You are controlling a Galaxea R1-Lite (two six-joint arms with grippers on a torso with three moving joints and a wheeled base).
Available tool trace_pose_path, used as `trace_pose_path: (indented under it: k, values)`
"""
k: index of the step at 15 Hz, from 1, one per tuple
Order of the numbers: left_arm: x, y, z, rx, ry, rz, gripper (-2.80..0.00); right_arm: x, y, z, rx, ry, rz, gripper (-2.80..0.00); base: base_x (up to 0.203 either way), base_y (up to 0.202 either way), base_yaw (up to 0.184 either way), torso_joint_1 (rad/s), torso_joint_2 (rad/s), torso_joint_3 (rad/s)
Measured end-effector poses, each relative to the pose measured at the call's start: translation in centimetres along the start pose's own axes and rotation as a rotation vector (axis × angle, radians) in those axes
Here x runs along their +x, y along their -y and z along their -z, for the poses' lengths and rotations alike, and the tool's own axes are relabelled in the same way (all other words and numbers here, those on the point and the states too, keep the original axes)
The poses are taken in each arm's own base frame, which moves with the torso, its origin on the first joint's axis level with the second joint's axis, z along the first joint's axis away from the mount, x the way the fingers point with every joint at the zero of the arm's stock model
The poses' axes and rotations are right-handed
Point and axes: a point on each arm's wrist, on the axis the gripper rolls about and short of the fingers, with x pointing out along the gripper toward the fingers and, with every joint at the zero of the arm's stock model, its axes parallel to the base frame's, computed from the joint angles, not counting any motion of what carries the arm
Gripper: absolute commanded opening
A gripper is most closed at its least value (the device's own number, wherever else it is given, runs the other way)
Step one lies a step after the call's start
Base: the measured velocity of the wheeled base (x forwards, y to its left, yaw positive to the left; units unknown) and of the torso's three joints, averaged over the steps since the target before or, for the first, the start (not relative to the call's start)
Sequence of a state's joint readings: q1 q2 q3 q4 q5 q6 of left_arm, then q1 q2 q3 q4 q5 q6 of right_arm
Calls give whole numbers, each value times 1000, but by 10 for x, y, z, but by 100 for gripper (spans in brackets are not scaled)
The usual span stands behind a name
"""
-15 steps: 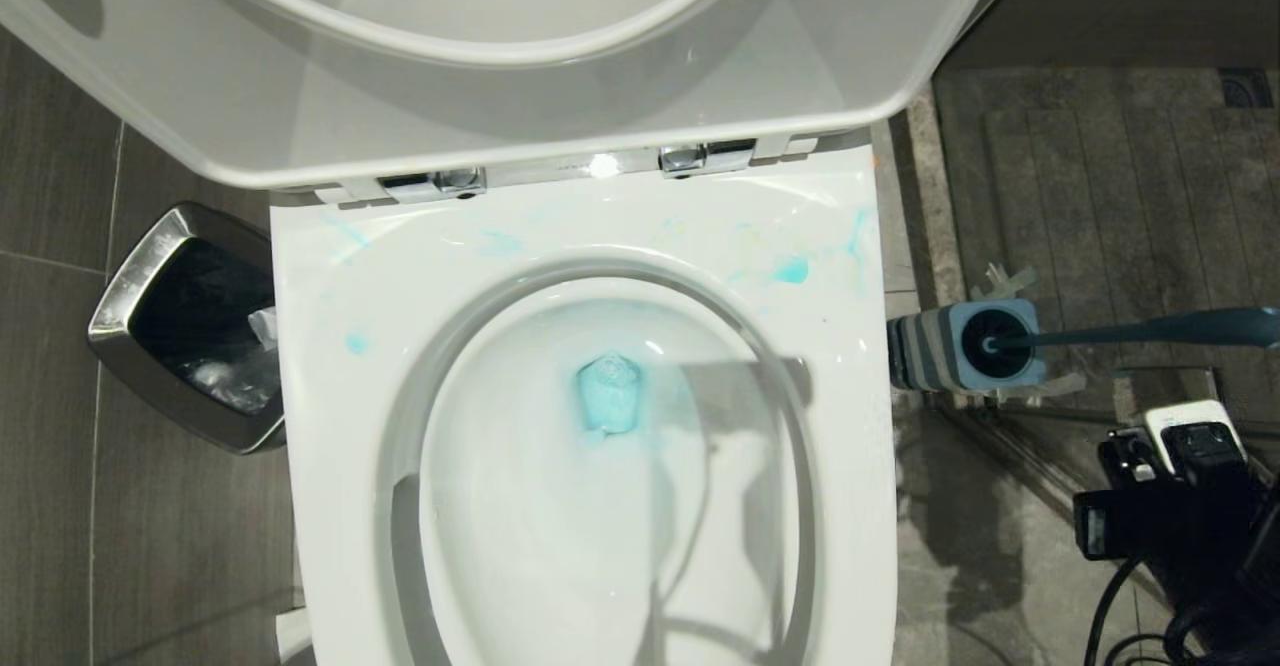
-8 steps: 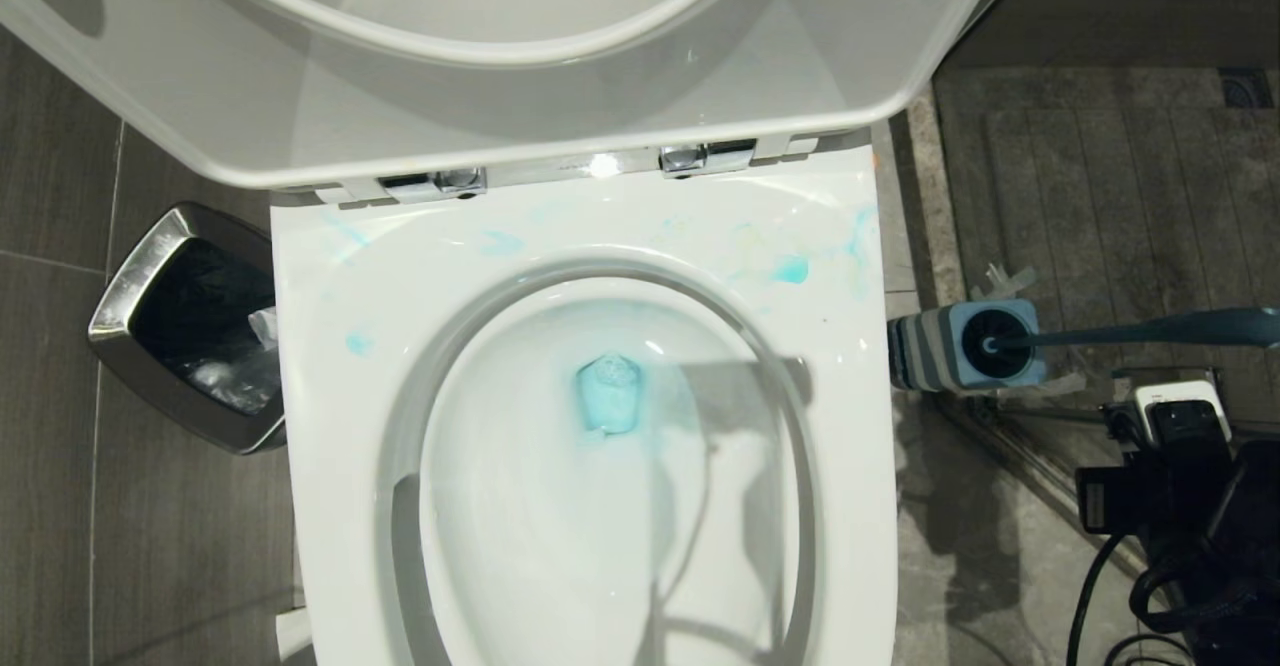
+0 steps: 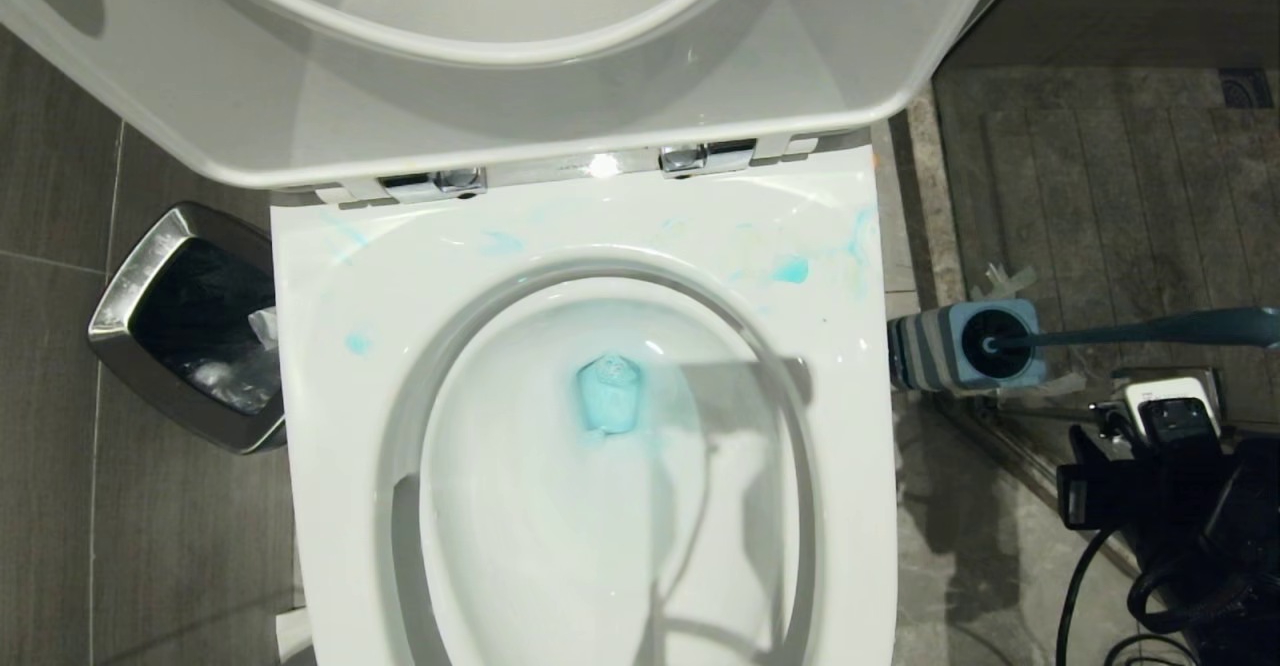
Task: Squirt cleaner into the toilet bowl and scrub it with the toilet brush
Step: Scrub the toilet bowl
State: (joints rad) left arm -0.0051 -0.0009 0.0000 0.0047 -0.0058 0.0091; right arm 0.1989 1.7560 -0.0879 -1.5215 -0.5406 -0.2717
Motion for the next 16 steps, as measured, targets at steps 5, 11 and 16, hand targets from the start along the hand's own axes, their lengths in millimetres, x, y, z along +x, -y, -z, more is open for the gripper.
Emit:
trace_pose_path:
  k: [5, 11, 16]
  values:
    - [0, 0, 0, 0, 0, -1, -280, 1, 2, -3, 21, 43, -112, 0, 0, 0, 0, 0, 0, 0]
    - [0, 0, 0, 0, 0, -1, -280, 26, 36, -10, 47, 113, -177, 0, 0, 0, 0, 0, 0, 0]
    - [0, 0, 0, 0, 0, 0, -280, 38, 40, -25, 52, 190, -192, 0, 0, 0, 0, 0, 0, 0]
